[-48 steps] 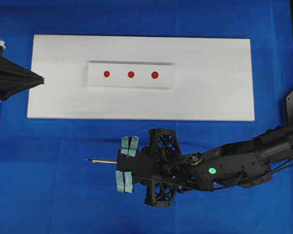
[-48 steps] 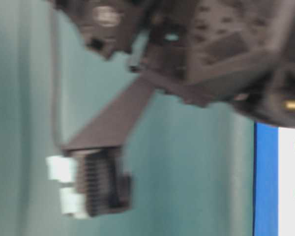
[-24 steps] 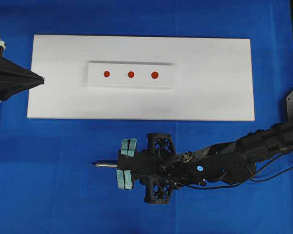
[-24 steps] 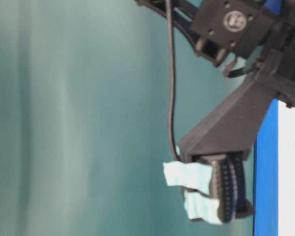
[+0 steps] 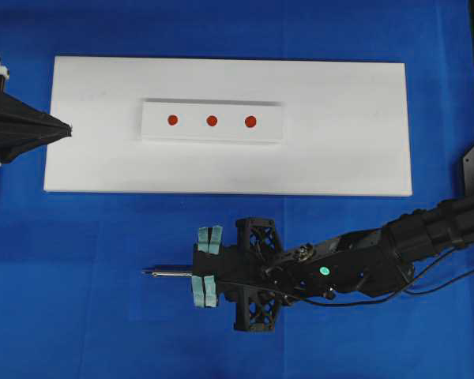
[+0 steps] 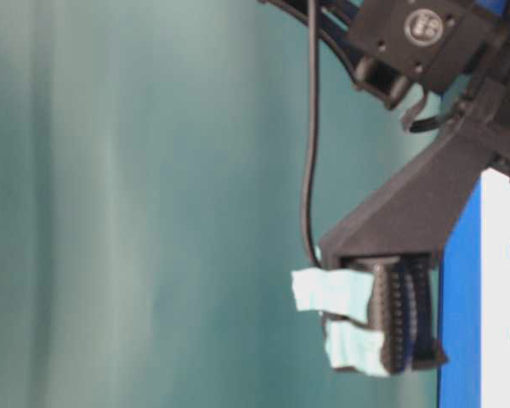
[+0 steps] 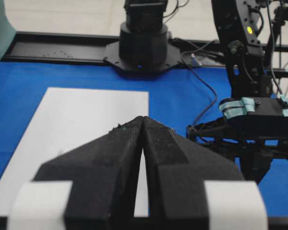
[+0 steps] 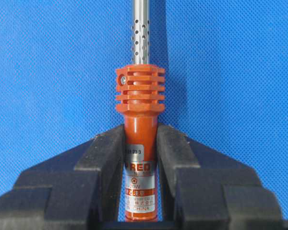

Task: Touch the tip of the soldering iron to the mark.
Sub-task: 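Lower the iron onto the blue table surface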

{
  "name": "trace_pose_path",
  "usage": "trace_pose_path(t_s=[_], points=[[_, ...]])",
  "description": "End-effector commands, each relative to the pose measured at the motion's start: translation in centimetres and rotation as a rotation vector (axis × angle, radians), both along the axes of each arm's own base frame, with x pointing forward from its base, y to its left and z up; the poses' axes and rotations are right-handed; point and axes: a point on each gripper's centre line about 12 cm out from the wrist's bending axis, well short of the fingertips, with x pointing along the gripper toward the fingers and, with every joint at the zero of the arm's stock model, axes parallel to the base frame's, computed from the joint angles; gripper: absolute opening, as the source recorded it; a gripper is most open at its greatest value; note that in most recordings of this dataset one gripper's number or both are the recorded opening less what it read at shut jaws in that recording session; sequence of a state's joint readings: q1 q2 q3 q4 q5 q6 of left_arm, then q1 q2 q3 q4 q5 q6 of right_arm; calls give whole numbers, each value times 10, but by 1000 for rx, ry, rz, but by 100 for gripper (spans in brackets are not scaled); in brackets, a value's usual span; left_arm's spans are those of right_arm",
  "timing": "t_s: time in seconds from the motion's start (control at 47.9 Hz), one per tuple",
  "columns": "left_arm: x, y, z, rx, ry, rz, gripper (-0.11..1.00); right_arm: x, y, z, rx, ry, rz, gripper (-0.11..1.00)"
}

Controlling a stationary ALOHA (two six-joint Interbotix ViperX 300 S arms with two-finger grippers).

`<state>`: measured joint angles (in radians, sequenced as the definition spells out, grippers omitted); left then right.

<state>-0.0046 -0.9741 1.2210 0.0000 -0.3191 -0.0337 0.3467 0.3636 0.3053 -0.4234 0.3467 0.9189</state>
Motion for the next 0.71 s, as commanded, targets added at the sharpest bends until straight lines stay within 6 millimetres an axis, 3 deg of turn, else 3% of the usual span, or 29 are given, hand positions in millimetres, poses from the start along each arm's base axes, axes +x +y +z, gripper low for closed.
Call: trace_pose_path(t_s=[0.0,0.272,0.355,0.564,0.627,0.69], points=[[1,0,4,3,-12,1,0,3,-3,10,8,-23,-7,6],[1,0,4,3,-12,1,0,3,-4,10,8,-22,-12,10],[1,0,4,1,-12,1,0,4,-4,10,6,-20,-14,27],[1,0,5,1,-14,1,0,2,-7,10,-14,4,-26,88],[1,0,5,1,-14,1,0,2,-7,11,-16,8,-30,94],[1,0,5,1,-15,1,0,2,-7,13,-18,9,-32,90]])
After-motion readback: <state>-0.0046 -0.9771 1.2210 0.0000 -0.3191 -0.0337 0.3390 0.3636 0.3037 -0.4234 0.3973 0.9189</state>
